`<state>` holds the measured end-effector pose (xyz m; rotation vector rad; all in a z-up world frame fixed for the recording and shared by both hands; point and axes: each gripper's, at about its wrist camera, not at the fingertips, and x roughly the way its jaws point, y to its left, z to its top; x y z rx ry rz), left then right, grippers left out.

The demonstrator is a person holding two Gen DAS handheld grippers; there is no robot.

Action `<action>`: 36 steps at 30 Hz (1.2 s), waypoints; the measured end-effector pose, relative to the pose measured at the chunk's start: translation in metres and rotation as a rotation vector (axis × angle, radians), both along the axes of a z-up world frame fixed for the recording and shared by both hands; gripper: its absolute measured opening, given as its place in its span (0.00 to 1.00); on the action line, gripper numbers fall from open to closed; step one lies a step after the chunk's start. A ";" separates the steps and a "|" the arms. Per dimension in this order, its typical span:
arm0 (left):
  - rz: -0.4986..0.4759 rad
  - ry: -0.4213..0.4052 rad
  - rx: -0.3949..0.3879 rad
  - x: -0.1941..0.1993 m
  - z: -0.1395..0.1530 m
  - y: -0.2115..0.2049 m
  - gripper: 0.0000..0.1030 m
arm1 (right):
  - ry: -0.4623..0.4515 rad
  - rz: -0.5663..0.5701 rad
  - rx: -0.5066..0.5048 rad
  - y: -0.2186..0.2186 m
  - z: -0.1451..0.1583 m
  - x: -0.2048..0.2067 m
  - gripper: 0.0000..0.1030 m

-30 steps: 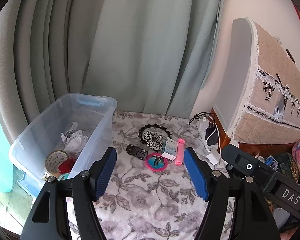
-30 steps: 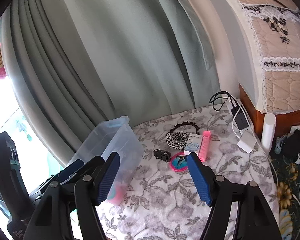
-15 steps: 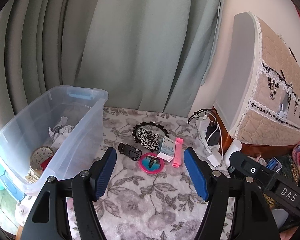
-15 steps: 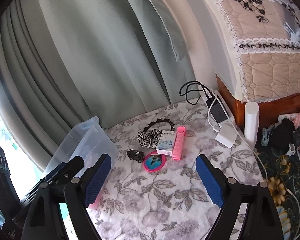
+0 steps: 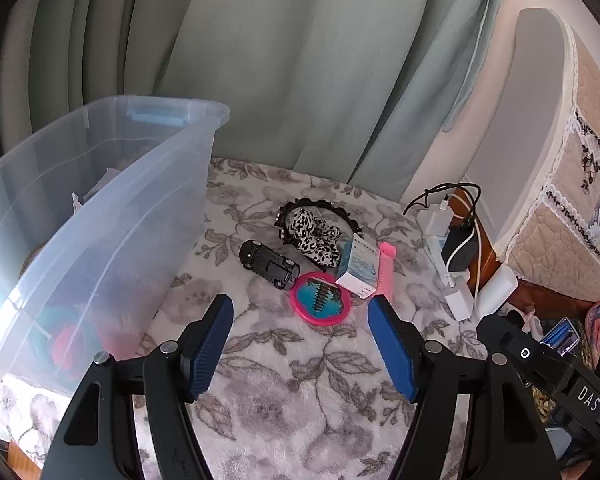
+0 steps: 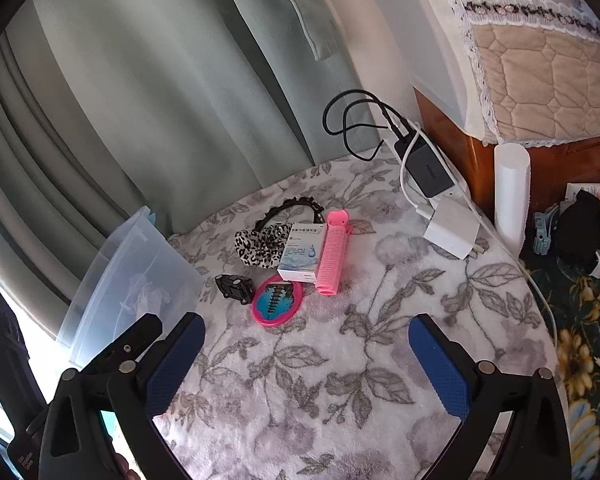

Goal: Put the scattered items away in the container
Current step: 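Move the left tool toward the pink round mirror while the right tool approaches the pink hair roller, then grasp the pink mirror with the left tool while the right tool grasps the pink roller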

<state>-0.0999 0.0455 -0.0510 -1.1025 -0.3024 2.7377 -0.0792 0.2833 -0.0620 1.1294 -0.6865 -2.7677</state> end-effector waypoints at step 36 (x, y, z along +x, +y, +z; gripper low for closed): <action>-0.200 -0.167 -0.177 -0.101 -0.099 0.074 0.69 | -0.195 0.143 0.130 -0.001 -0.067 -0.099 0.84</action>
